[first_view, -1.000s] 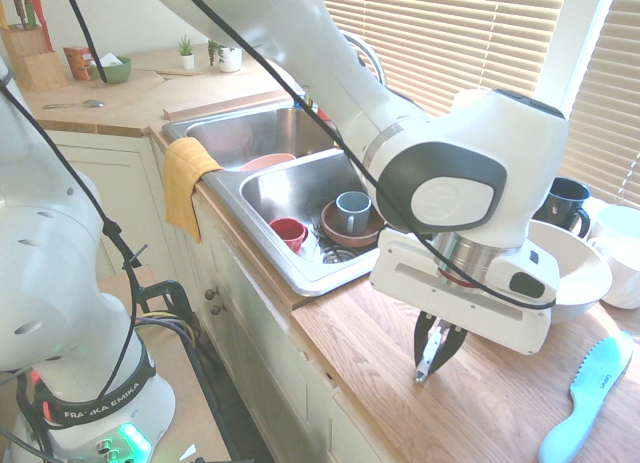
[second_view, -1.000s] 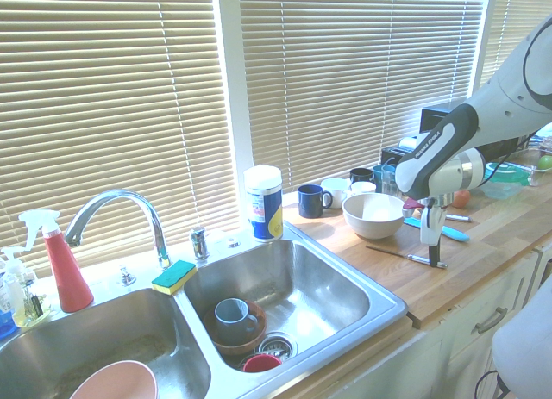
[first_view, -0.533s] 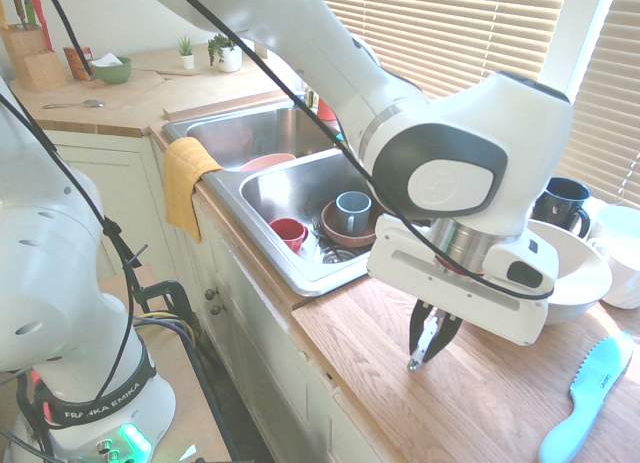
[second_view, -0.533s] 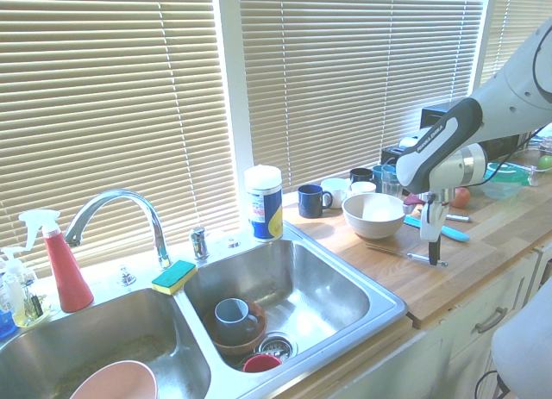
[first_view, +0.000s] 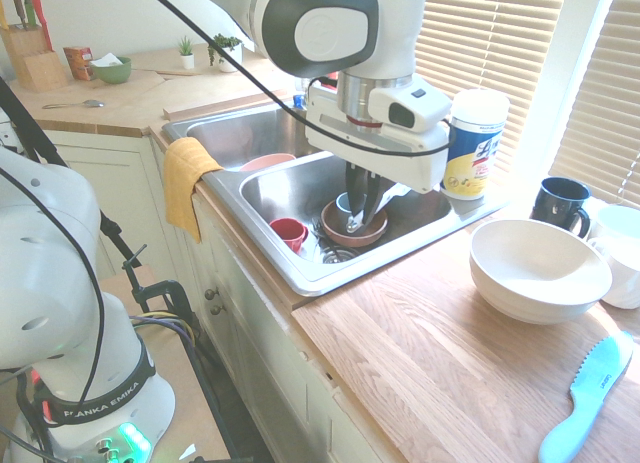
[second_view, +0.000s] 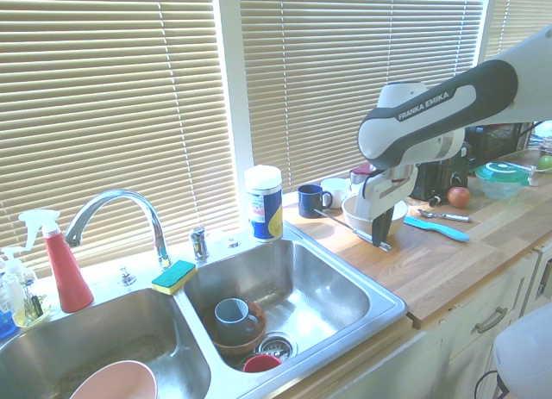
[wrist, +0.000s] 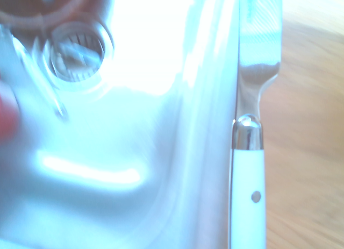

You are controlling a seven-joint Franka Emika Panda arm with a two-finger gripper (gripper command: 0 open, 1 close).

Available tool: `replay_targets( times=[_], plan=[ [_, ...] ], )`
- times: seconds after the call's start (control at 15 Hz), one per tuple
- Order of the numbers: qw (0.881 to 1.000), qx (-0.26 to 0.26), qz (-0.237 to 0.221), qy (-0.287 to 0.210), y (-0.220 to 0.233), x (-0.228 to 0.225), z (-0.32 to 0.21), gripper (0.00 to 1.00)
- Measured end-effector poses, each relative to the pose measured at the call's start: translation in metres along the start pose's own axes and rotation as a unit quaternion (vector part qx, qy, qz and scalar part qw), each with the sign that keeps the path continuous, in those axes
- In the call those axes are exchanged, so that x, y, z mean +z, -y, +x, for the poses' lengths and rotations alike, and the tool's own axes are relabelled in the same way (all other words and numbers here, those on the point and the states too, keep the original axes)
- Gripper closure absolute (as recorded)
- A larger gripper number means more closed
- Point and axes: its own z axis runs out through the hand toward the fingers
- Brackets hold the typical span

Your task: Put the knife into the sink

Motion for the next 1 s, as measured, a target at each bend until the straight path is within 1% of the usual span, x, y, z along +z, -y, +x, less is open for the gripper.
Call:
replay_targets(
  times=[0.2,0.33,0.47,0.6,0.8,1.0],
  plan=[
    [0.996,0.082,0.01,-0.035,0.059,0.033,-0.034,1.0],
    [0.992,0.116,0.012,-0.048,0.092,0.052,-0.055,1.0],
    [0.99,0.132,0.014,-0.05,0.119,0.073,-0.073,1.0],
    [0.989,0.138,0.01,-0.044,0.137,0.099,-0.088,1.0],
    [0.989,0.142,0.008,-0.038,0.152,0.13,-0.101,1.0],
    [0.989,0.144,0.009,-0.034,0.155,0.159,-0.1,1.0]
  ],
)
